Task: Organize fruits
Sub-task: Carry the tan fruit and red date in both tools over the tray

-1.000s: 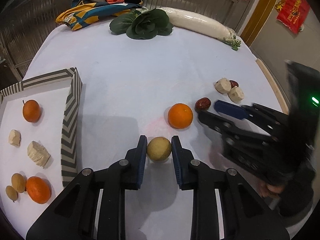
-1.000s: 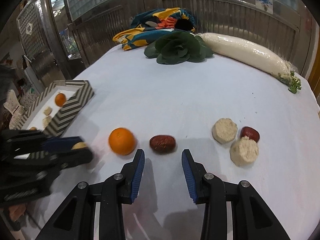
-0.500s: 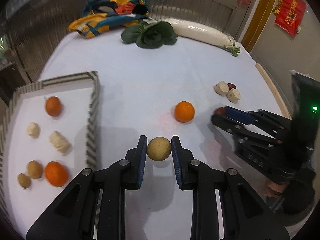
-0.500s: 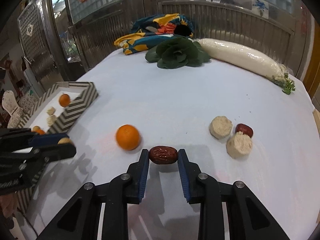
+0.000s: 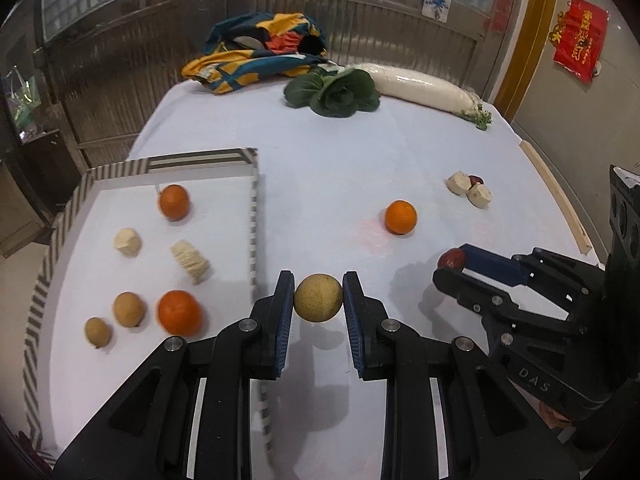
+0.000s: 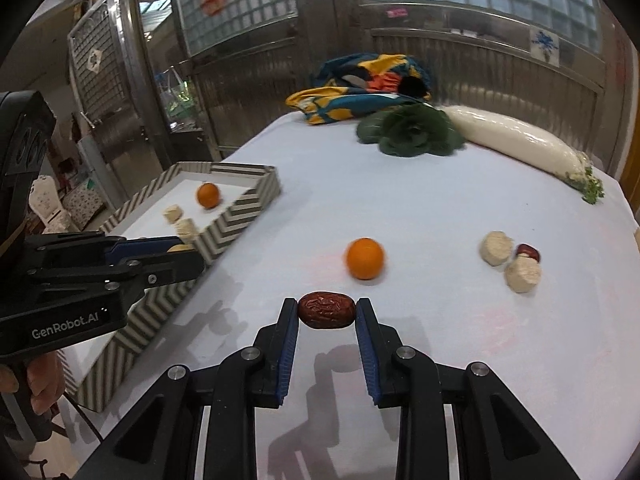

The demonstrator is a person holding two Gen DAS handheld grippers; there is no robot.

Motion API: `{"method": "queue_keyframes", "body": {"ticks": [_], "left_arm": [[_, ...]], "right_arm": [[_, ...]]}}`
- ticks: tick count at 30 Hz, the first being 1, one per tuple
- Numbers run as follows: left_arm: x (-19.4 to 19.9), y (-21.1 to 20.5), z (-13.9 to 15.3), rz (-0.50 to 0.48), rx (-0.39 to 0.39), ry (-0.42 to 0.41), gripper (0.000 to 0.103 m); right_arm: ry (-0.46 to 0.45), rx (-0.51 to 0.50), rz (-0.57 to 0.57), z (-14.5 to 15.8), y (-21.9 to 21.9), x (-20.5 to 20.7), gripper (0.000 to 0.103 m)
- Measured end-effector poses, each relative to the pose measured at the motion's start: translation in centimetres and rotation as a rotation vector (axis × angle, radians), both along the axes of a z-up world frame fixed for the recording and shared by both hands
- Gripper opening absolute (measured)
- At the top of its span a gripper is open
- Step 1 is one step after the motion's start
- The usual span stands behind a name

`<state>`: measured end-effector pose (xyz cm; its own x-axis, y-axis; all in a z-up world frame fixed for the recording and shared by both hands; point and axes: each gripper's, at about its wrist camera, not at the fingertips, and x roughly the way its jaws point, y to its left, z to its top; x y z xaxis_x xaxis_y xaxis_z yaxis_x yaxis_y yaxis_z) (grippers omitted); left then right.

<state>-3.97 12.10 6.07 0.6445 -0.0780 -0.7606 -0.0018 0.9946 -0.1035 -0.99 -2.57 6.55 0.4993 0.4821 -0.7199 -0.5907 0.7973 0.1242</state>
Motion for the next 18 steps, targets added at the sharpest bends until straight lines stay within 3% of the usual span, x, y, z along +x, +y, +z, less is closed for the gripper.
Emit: {"method": "queue_keyframes", "body": {"ticks": [7, 18], "left_arm": [[-1.4, 2.7, 0.4, 0.040, -0.024, -0.013, 0.024], [-1.2, 9.8, 0.3, 0.140, -0.123, 0.036, 0.024]], "right_arm": [[-0.003, 0.014, 0.051, 0.4, 2.8, -1.2, 0.028], [-0.015, 0.006, 0.156, 1.4, 8.0, -2.1, 0.028]]}}
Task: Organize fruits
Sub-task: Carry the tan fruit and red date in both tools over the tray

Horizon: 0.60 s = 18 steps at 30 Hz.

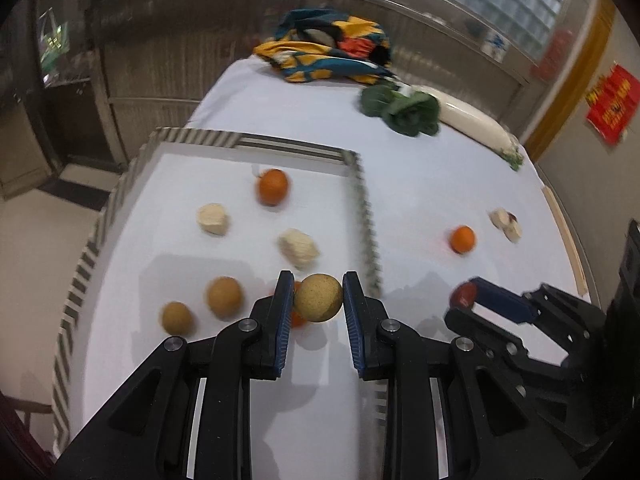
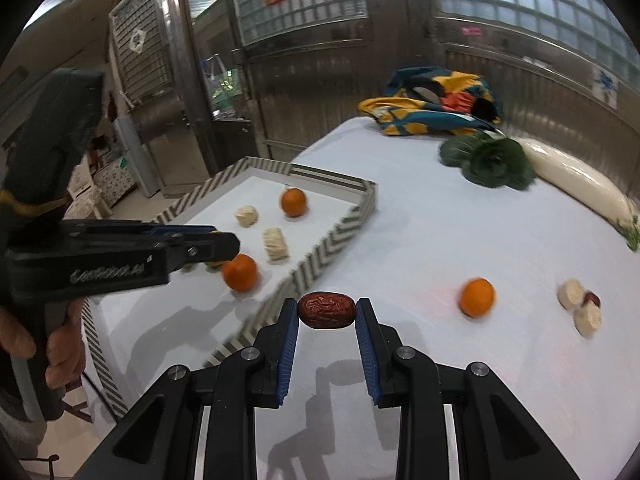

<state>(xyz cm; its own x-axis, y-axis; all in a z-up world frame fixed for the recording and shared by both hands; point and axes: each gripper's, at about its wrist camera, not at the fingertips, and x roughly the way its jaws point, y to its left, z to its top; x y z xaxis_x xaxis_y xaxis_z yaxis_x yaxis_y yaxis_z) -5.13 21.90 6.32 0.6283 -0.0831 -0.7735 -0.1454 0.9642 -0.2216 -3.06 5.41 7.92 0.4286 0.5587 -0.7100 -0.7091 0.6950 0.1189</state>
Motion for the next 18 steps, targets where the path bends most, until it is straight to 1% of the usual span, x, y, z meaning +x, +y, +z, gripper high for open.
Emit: {"method": "queue_keyframes", "body": {"ticks": [6, 14, 18], "left_arm": [[0.8, 3.3, -0.4, 0.056, -0.035, 0.019, 0.024], [2.0, 5.7, -1.5, 0.119, 0.000, 0.042, 0.024], [2.2, 6.5, -2.1, 0.136, 0.009, 0.056, 0.024]], "right_arm": [[-0.001, -0.013, 0.050, 0.0, 3.0, 0.3, 0.028], [0.003, -0.048, 0.121, -0.6, 7.2, 1.4, 0.028], [0.006, -0.065, 0.145, -1.1, 8.9, 2.0, 0.028]]}}
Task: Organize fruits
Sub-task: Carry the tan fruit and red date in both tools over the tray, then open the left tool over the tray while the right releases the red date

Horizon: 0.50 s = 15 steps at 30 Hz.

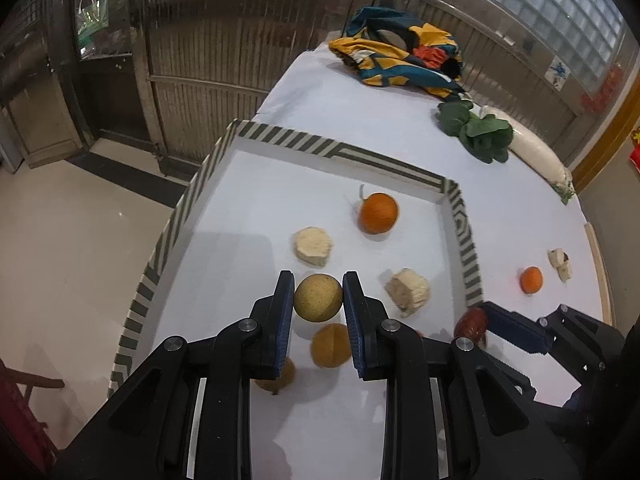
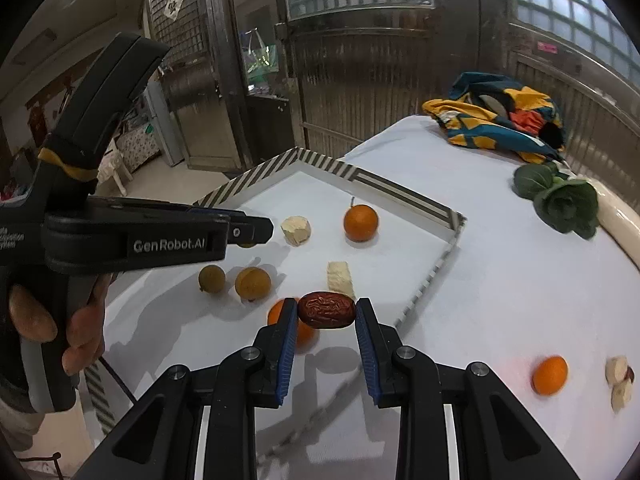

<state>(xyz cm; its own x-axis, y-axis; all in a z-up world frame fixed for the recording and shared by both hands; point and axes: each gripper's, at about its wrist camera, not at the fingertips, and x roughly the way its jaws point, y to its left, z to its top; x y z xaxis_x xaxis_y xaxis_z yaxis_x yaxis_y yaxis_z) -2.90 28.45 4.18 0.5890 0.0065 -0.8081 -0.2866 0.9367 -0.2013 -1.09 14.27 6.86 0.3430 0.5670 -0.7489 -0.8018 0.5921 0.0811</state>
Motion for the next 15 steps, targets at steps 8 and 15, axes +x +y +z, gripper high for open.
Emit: {"method": "queue_keyframes", "body": {"ticks": [8, 15], "left_arm": [[0.2, 1.4, -0.9, 0.039, 0.012, 0.024, 0.024], [0.7, 1.4, -1.5, 0.047, 0.011, 0.040, 0.024]], "right_arm": [[0.016, -0.022, 0.049, -1.1, 2.9, 1.0, 0.028], [0.018, -0.061, 0.088, -2.2, 4.9, 1.3, 0.028]]}}
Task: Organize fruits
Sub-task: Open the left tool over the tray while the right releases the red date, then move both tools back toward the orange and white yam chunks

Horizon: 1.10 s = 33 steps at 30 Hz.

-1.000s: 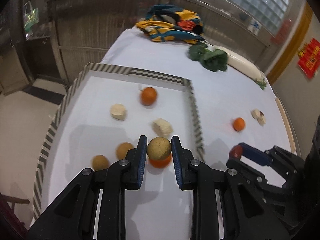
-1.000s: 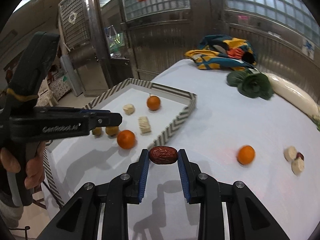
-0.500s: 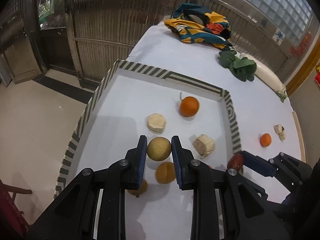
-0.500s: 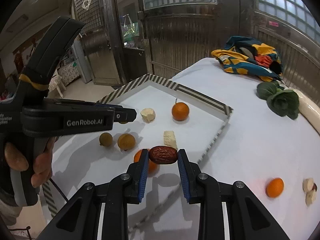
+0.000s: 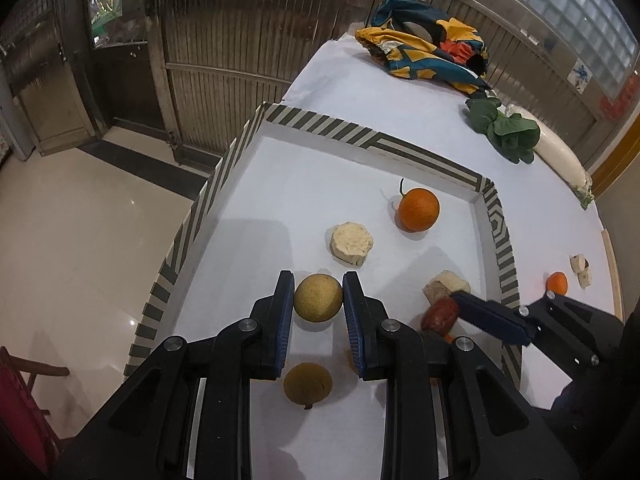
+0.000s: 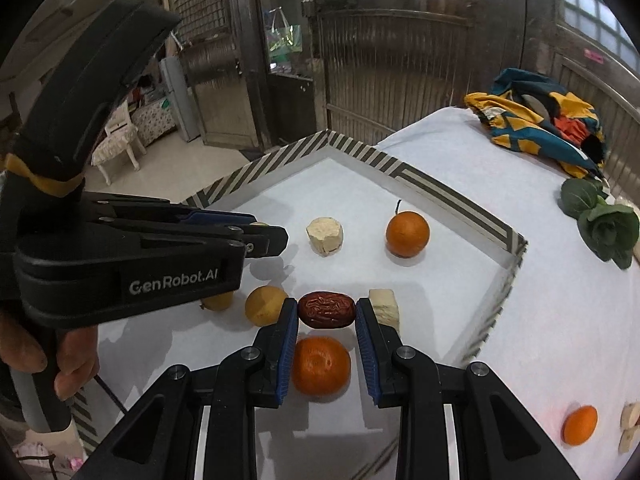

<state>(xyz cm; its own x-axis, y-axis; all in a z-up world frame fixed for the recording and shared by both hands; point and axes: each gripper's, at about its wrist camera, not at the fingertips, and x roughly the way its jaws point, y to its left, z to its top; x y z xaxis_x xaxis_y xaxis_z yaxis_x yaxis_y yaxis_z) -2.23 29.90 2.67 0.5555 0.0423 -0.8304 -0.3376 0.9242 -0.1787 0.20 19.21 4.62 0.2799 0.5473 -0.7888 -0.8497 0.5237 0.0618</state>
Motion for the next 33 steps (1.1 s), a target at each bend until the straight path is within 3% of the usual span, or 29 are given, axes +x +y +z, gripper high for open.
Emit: {"method": "queue_keyframes", "body": {"ticks": [13, 15, 17, 18, 24, 33], "left_arm": [[0.4, 0.0, -0.8, 0.018, -0.013, 0.040, 0.025], [0.3, 0.0, -0.8, 0.019, -0.012, 0.046, 0.035], [0.1, 0.0, -0.6, 0.030, -0.018, 0.040, 0.059], [-0.1, -0.1, -0.5, 0.032, -0.021, 0.033, 0.062], [-1.2, -2.1, 1.3, 0.023, 0.035, -0.013, 0.062], [-2.1, -8.9, 3.5, -0.082, 0.072, -0.080, 0.062]], "right_arm": [[0.021, -0.013, 0.024, -1.3, 1.0, 0.5, 0.030], [0.023, -0.010, 0.019, -1.3, 0.8, 0.3, 0.031], [0.030, -0.004, 0.012, -1.0, 0.5, 0.2, 0.031], [0.037, 0.010, 0.007, -0.7, 0.0, 0.1, 0.031], [0.033, 0.074, -0.034, 1.3, -2.9, -0.7, 0.031], [-0.020, 0.117, -0.170, 3.2, -10.3, -1.0, 0.032]]}}
